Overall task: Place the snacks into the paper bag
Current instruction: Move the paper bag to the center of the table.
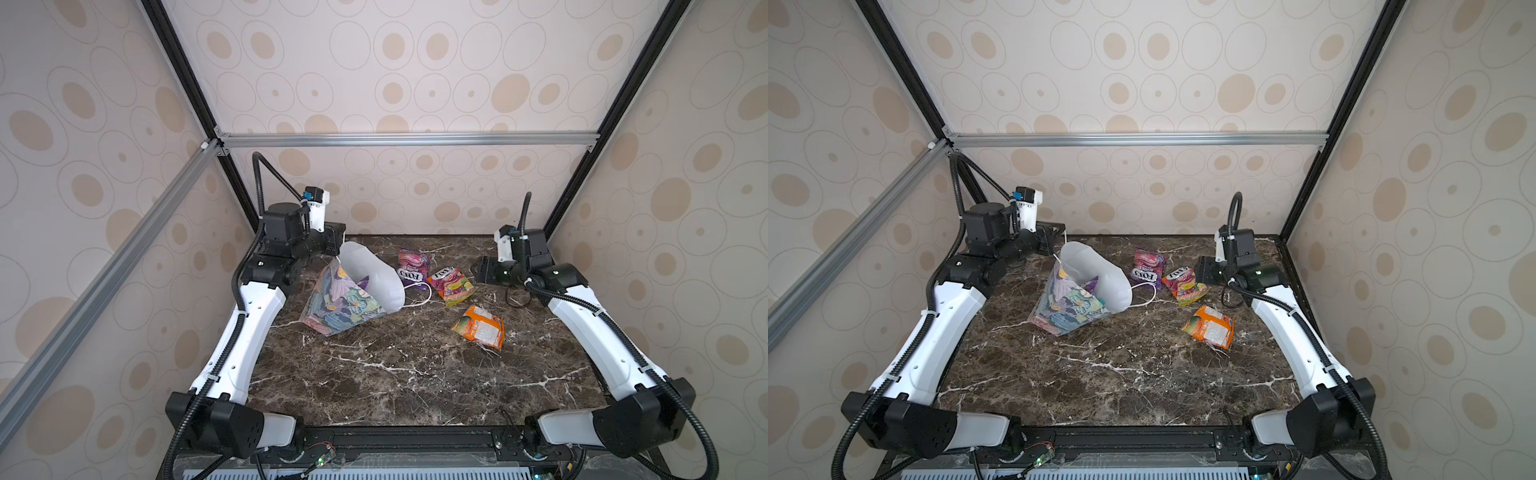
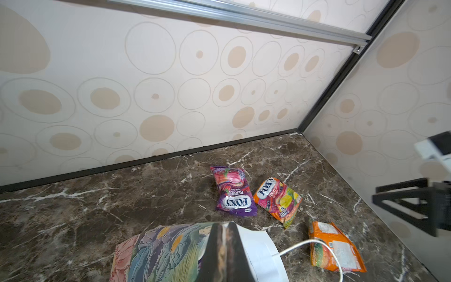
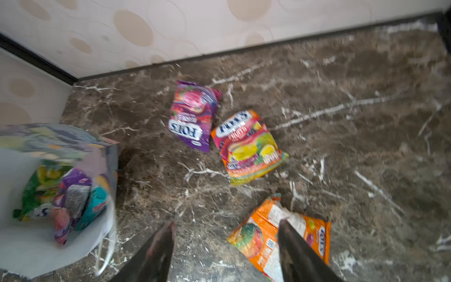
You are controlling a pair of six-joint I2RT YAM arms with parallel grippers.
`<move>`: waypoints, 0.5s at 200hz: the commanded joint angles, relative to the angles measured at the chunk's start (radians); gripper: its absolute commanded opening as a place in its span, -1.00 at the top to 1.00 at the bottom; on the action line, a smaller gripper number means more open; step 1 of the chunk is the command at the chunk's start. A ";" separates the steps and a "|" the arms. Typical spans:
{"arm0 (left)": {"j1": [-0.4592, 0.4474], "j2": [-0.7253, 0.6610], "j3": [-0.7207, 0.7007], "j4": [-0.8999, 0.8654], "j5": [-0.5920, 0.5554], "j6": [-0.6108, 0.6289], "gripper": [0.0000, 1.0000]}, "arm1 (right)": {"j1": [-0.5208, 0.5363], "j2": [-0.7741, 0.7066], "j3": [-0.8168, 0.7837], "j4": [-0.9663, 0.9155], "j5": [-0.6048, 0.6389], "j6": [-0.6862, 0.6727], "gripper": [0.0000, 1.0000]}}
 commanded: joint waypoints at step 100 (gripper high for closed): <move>-0.033 0.017 0.097 0.026 -0.081 -0.083 1.00 | -0.208 -0.002 -0.244 -0.004 -0.056 0.066 -0.41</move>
